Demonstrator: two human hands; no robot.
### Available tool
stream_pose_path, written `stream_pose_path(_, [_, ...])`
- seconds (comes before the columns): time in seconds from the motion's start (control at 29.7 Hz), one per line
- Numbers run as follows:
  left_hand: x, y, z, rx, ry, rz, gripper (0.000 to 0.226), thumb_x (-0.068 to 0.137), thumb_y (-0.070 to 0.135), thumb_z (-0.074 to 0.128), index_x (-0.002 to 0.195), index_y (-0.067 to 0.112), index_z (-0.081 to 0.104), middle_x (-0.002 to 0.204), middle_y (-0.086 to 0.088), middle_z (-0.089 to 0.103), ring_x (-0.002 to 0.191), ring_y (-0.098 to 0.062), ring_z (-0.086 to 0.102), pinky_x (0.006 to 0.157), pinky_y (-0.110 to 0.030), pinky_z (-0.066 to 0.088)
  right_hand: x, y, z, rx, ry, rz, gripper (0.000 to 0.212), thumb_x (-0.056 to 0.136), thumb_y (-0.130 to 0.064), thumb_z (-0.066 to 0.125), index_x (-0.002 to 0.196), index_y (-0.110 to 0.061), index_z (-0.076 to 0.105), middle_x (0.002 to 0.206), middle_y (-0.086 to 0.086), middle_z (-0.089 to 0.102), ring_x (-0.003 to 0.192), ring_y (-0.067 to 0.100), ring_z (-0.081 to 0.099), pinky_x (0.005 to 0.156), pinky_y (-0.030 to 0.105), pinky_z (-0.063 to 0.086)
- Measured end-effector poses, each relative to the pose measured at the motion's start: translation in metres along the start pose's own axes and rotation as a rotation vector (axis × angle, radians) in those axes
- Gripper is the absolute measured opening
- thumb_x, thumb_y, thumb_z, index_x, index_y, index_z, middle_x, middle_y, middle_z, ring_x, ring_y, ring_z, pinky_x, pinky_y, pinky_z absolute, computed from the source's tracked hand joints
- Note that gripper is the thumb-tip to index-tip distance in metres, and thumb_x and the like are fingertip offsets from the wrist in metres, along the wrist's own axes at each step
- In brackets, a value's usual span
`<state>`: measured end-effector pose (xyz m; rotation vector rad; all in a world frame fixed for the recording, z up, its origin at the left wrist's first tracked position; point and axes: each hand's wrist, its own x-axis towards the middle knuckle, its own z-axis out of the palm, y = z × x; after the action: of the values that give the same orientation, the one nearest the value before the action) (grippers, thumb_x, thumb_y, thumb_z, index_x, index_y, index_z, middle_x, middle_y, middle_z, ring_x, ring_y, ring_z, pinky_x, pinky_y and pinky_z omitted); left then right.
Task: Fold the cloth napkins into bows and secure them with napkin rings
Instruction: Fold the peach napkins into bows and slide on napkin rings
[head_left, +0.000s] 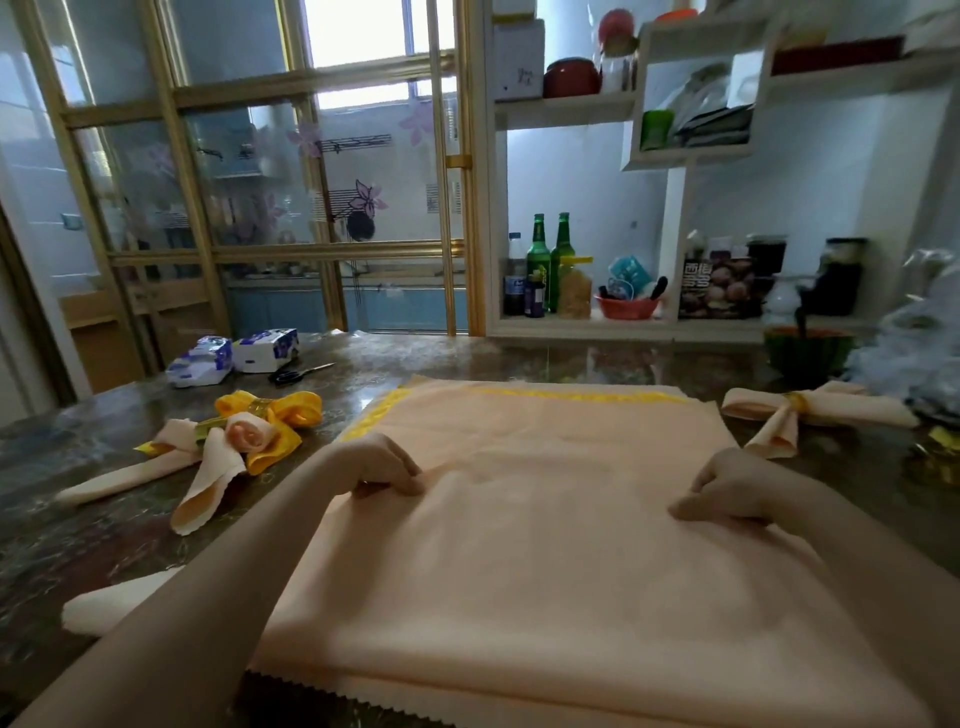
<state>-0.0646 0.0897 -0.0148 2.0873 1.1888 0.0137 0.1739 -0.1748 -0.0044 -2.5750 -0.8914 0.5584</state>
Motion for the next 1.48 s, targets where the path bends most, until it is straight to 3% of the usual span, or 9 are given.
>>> stream_pose_path(0.13, [0.001, 0.0, 0.002, 0.008, 0.039, -0.012, 0.02, 0.084, 0.01, 0.067, 0.103, 0.016, 0.066, 0.069, -0.005, 0.048, 0.055, -0.013, 0.042, 0.042, -0.017, 0.032, 0.004, 0.004, 0.002, 0.006, 0.019, -0.002, 0.037, 0.083, -0.04, 0.068, 0.101, -0.008, 0.07, 0.086, 0.006, 0.066, 0.072, 0.016, 0.061, 0.055, 0.024, 0.047])
stream_pose_path(0.4, [0.001, 0.004, 0.004, -0.057, 0.084, -0.029, 0.02, 0.087, 0.013, 0.064, 0.106, 0.012, 0.066, 0.079, -0.005, 0.055, 0.063, -0.015, 0.05, 0.055, -0.022, 0.042, 0.015, 0.01, 0.014, 0.058, 0.092, -0.066, 0.027, 0.09, -0.038, 0.059, 0.078, -0.014, 0.061, 0.081, 0.004, 0.062, 0.078, 0.018, 0.058, 0.062, 0.026, 0.042])
stream_pose_path(0.51, [0.004, 0.008, 0.009, -0.079, 0.179, 0.04, 0.018, 0.088, 0.014, 0.062, 0.104, 0.007, 0.067, 0.083, -0.005, 0.057, 0.066, -0.013, 0.051, 0.056, -0.022, 0.04, 0.017, 0.01, 0.02, -0.024, 0.261, -0.129, 0.031, 0.095, -0.036, 0.052, 0.069, -0.019, 0.051, 0.084, 0.006, 0.061, 0.081, 0.021, 0.058, 0.06, 0.028, 0.038])
stream_pose_path(0.61, [0.009, 0.012, 0.019, -0.043, 0.321, 0.138, 0.015, 0.088, 0.009, 0.059, 0.098, 0.006, 0.069, 0.099, -0.009, 0.064, 0.083, -0.017, 0.057, 0.074, -0.026, 0.048, 0.014, 0.007, 0.025, -0.228, 0.409, -0.148, 0.035, 0.099, -0.039, 0.041, 0.069, -0.021, 0.043, 0.092, 0.007, 0.061, 0.081, 0.021, 0.054, 0.065, 0.029, 0.037])
stream_pose_path(0.84, [-0.012, 0.037, 0.051, 0.558, 0.539, 0.196, 0.042, 0.089, 0.014, 0.055, 0.13, 0.012, 0.045, 0.131, -0.01, 0.046, 0.121, -0.027, 0.042, 0.099, -0.04, 0.036, 0.02, 0.008, 0.029, -0.287, 0.383, -0.121, 0.031, 0.099, -0.043, 0.036, 0.088, -0.017, 0.05, 0.104, 0.008, 0.062, 0.085, 0.02, 0.054, 0.068, 0.029, 0.039])
stream_pose_path(0.94, [-0.035, 0.065, 0.08, 0.534, 0.443, 0.491, 0.046, 0.095, 0.034, 0.048, 0.137, 0.017, 0.041, 0.14, -0.007, 0.042, 0.128, -0.025, 0.038, 0.104, -0.039, 0.034, 0.016, 0.003, 0.03, -0.319, 0.357, -0.097, 0.024, 0.099, -0.038, 0.039, 0.103, -0.017, 0.05, 0.114, 0.008, 0.059, 0.093, 0.019, 0.054, 0.072, 0.03, 0.042])
stream_pose_path(1.04, [-0.06, 0.087, 0.116, 0.498, 0.2, 0.616, 0.054, 0.096, 0.047, 0.039, 0.142, 0.022, 0.035, 0.15, -0.002, 0.031, 0.139, -0.021, 0.025, 0.111, -0.038, 0.025, -0.002, -0.011, 0.037, -0.469, 0.387, -0.139, 0.043, 0.098, -0.035, 0.042, 0.135, -0.014, 0.036, 0.136, 0.011, 0.044, 0.12, 0.025, 0.045, 0.096, 0.036, 0.041])
stream_pose_path(1.21, [-0.082, 0.088, 0.151, 0.559, 0.092, 0.724, 0.058, 0.096, 0.035, 0.039, 0.148, 0.022, 0.018, 0.155, 0.0, 0.016, 0.143, -0.017, 0.01, 0.117, -0.04, 0.005, -0.05, -0.022, 0.07, -0.123, 0.173, -0.57, 0.043, 0.097, -0.021, 0.041, 0.14, -0.017, 0.035, 0.14, 0.005, 0.042, 0.125, 0.02, 0.041, 0.108, 0.033, 0.032])
stream_pose_path(1.48, [-0.083, 0.082, 0.164, 0.567, 0.14, 0.701, 0.054, 0.098, 0.048, 0.027, 0.147, 0.026, 0.021, 0.157, 0.007, 0.013, 0.143, -0.007, 0.009, 0.116, -0.029, 0.004, -0.053, 0.036, 0.061, -0.353, 0.048, -0.462, 0.064, 0.095, -0.058, 0.015, 0.151, -0.027, 0.009, 0.159, -0.004, -0.001, 0.145, 0.011, -0.002, 0.116, 0.03, -0.003])
